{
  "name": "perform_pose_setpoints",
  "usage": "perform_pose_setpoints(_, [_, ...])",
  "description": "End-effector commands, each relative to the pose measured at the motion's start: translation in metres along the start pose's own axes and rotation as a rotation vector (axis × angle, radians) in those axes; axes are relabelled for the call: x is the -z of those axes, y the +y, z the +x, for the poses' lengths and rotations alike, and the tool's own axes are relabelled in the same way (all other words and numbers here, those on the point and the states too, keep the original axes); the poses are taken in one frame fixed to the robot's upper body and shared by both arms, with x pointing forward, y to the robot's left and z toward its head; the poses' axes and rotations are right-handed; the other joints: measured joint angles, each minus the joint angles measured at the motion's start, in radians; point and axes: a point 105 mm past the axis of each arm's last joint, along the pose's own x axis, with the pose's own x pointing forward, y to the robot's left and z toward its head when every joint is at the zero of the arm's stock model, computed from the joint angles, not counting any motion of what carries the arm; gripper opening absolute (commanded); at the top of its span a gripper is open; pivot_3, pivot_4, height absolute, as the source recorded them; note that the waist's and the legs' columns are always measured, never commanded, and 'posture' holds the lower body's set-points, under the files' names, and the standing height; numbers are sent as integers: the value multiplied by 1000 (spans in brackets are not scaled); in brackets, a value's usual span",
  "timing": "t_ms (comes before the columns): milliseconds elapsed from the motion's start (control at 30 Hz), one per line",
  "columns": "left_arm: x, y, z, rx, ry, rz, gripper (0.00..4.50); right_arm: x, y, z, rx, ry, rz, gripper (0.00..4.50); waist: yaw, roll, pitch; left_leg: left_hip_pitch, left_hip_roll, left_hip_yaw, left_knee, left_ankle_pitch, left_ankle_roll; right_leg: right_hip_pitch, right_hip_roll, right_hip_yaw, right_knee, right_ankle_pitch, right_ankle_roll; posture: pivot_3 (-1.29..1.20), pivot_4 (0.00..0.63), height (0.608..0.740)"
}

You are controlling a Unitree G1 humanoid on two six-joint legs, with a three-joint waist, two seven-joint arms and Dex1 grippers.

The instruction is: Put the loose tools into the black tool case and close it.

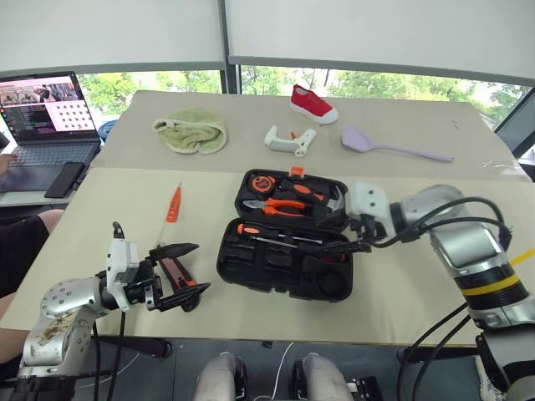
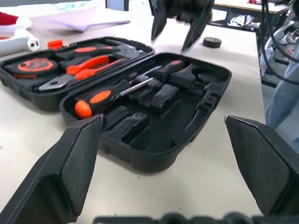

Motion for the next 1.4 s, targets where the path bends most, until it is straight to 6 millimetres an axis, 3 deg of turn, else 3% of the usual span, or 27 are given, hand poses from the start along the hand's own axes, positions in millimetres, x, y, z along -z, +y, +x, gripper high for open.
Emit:
perform_pose_setpoints(33, [0, 3, -6, -14, -5, 39, 4500, 1, 4, 15, 14, -78, 4, 1720, -2, 0, 0, 0, 0, 0, 0, 0, 0, 0, 0, 0, 0, 0, 0, 0, 150, 738])
perform_pose_setpoints(200, [5, 4, -11, -25, 3, 40, 4500, 14, 4, 33, 20, -44, 14, 30, -2, 0, 0, 0, 0, 1, -1, 0, -1, -1, 0, 1, 0, 0, -1, 0, 150, 738])
perform_pose_setpoints(467, [12, 2, -16, -41, 12, 41, 4500, 38, 10, 53, -4, 45, 52, 30, -6, 0, 0, 2, 2, 1, -1, 1, -2, 0, 1, 1, 1, 1, -1, 0, 150, 738])
perform_pose_setpoints(667, [18, 1, -21, -63, 35, 32, 4500, 35, 21, 66, -49, 42, 28, 30, -9, -2, -1, 4, 3, 1, -1, 1, -2, 1, 2, 1, 1, 1, -2, 0, 150, 738])
perform_pose_setpoints(767, [18, 9, -33, -159, 22, 0, 4500, 17, 13, 55, 14, -51, 10, 30, -14, -2, -2, 4, 3, 1, -1, 1, -3, 1, 2, 1, 1, 1, -3, 0, 150, 738])
perform_pose_setpoints(867, [19, 22, -61, -314, 18, -61, 4500, -1, 5, 19, 115, -217, 16, 30, -13, -2, -1, 3, 4, 0, -2, 2, -4, 0, 3, 1, 1, 1, -3, 0, 150, 738])
perform_pose_setpoints(900, [22, 23, -73, -363, 34, -87, 4500, -4, 8, 7, 128, -267, 28, 597, -11, -2, -1, 3, 4, 0, -2, 2, -4, -1, 3, 1, 1, 1, -3, 0, 150, 738])
perform_pose_setpoints(967, [24, 27, -96, -471, 56, -111, 4500, -1, 16, -16, 167, -331, 72, 1085, -5, -2, -1, 2, 3, 0, -2, 2, -3, -1, 2, 1, 1, 1, -3, 0, 150, 738])
perform_pose_setpoints(1100, [31, 28, -150, -729, 97, -149, 4500, 22, 30, -60, 355, -353, 69, 2422, 4, -3, -1, 3, 2, 0, -2, -1, 0, 1, -1, 0, -1, 1, -2, 0, 150, 738])
perform_pose_setpoints(1233, [39, 27, -181, -910, 142, -207, 4500, 46, 44, -87, 522, -383, 110, 3799, 5, -3, -1, 4, 2, -2, -2, -9, 1, 1, -1, 0, -2, 1, -2, 0, 150, 738])
perform_pose_setpoints(1267, [41, 29, -187, -968, 158, -224, 4500, 53, 49, -92, 556, -380, 111, 4088, 5, -3, -1, 4, 2, -1, -2, -9, 1, 1, -2, 1, -1, 1, -2, 0, 150, 738])
perform_pose_setpoints(1300, [42, 33, -188, -1004, 169, -251, 4500, 61, 54, -96, 583, -369, 131, 4088, 4, -4, -1, 5, 2, -1, -2, -9, 1, 1, -2, 1, -1, 1, -2, 0, 150, 738])
perform_pose_setpoints(1333, [42, 37, -185, -1021, 178, -278, 4500, 62, 59, -100, 597, -415, 167, 4307, 6, -4, -1, 5, 2, -2, -2, -9, 0, 2, -1, 0, -1, 1, -2, 0, 150, 738])
perform_pose_setpoints(1400, [34, 43, -168, -967, 155, -299, 4500, 64, 65, -99, 606, -432, 210, 4307, 7, -4, -1, 6, 2, -3, -2, -9, 0, 1, -1, 0, -1, 1, -2, 0, 150, 738])
